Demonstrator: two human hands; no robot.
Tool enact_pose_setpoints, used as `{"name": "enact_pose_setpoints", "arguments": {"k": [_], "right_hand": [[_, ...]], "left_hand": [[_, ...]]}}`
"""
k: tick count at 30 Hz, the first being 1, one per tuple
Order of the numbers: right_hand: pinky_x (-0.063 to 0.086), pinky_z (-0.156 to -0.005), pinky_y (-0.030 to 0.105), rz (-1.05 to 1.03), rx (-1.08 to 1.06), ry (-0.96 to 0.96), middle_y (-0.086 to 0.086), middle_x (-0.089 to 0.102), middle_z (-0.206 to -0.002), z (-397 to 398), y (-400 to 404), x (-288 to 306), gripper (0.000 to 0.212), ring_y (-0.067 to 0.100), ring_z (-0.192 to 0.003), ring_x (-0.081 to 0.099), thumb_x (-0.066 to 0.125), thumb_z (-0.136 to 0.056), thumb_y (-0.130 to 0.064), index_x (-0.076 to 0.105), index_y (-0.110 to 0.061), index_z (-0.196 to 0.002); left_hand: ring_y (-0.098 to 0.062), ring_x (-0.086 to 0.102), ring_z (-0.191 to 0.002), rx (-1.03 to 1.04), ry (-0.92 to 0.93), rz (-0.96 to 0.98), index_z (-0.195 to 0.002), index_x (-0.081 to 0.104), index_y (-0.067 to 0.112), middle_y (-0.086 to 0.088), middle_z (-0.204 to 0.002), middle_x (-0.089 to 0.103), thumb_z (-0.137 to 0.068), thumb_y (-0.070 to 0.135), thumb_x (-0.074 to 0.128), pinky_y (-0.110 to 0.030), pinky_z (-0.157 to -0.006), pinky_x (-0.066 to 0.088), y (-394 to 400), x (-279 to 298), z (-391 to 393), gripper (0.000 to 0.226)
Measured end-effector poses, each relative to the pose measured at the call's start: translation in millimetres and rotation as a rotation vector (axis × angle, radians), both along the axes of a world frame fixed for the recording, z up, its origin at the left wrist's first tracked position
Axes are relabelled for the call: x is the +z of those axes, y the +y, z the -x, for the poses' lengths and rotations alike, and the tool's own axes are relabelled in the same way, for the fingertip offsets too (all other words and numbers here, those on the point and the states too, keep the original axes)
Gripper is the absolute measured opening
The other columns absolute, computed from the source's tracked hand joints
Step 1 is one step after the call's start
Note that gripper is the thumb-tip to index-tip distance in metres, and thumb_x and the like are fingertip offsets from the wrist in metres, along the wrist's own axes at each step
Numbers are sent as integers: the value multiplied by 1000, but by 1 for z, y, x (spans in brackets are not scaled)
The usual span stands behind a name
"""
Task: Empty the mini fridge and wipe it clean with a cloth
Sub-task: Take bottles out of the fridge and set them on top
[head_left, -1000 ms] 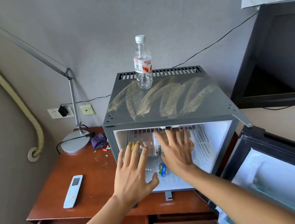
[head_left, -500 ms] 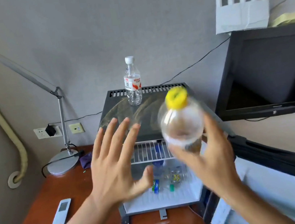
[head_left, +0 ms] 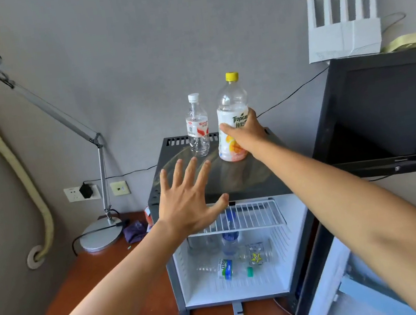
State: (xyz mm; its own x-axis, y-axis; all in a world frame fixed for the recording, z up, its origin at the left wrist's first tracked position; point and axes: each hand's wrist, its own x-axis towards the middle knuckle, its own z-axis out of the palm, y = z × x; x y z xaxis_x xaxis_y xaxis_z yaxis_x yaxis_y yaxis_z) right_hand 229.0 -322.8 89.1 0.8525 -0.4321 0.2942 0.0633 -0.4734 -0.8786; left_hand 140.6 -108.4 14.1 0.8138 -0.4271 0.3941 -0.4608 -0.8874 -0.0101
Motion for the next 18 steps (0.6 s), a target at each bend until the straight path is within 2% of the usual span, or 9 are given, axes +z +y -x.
{"name": "enact_pose_setpoints", "arguments": {"k": [3,5,7,9,10,13,15,18], "right_hand": [[45,-105,41,45,-24,-6,7,52,-144,16,2,-9,98,30,-131,51,80,-74,-54,28,-20,-149],[38,-110,39,150,-95,-110,7,42,-154,56,15,-24,93,26,-140,42,74,-82,-47,25,-20,-156],[42,-103,34,284,-120,-348,4,52,-144,109,30,-54,71,21,-130,50,70,-86,-32,39,-18,-149],[46,-97,30,416,-98,-544,4,62,-127,159,43,-96,54,20,-116,58,69,-86,-19,54,-12,-138],[47,-96,30,483,-72,-567,4,63,-124,179,48,-122,49,20,-114,60,68,-87,-17,58,-9,-134],[52,-93,37,663,-4,-399,3,64,-122,218,52,-200,46,24,-112,61,66,-86,-23,62,-10,-130],[52,-90,41,775,3,-196,2,62,-122,231,49,-248,50,24,-113,59,65,-83,-30,60,-14,-131],[50,-96,43,866,5,83,5,59,-129,240,39,-293,58,27,-121,55,58,-83,-38,56,-17,-137]], "left_hand": [[-33,9,-159,-22,-70,38,-164,18,29,-7,-171,19,-91,79,28,-61,-125,10,7,-10,9,89],[-34,29,-153,-69,-143,87,-158,37,19,-12,-163,37,-92,68,41,-56,-122,24,11,-21,21,82],[-36,52,-133,-146,-252,161,-141,56,9,-15,-140,57,-89,54,54,-50,-107,42,15,-39,34,68],[-36,60,-112,-201,-351,209,-123,66,5,-14,-120,64,-85,44,61,-46,-89,48,20,-63,49,54],[-36,61,-106,-214,-369,209,-118,67,4,-14,-116,64,-84,41,63,-45,-84,48,21,-76,57,50],[-36,61,-105,-248,-297,170,-114,68,5,-13,-115,64,-84,40,63,-46,-82,48,25,-121,78,47],[-38,59,-117,-221,-128,92,-126,65,6,-13,-123,63,-84,47,61,-49,-94,48,26,-151,88,59],[-38,47,-140,-134,108,-45,-144,55,10,-16,-144,56,-82,57,56,-55,-114,40,26,-194,96,78]]}}
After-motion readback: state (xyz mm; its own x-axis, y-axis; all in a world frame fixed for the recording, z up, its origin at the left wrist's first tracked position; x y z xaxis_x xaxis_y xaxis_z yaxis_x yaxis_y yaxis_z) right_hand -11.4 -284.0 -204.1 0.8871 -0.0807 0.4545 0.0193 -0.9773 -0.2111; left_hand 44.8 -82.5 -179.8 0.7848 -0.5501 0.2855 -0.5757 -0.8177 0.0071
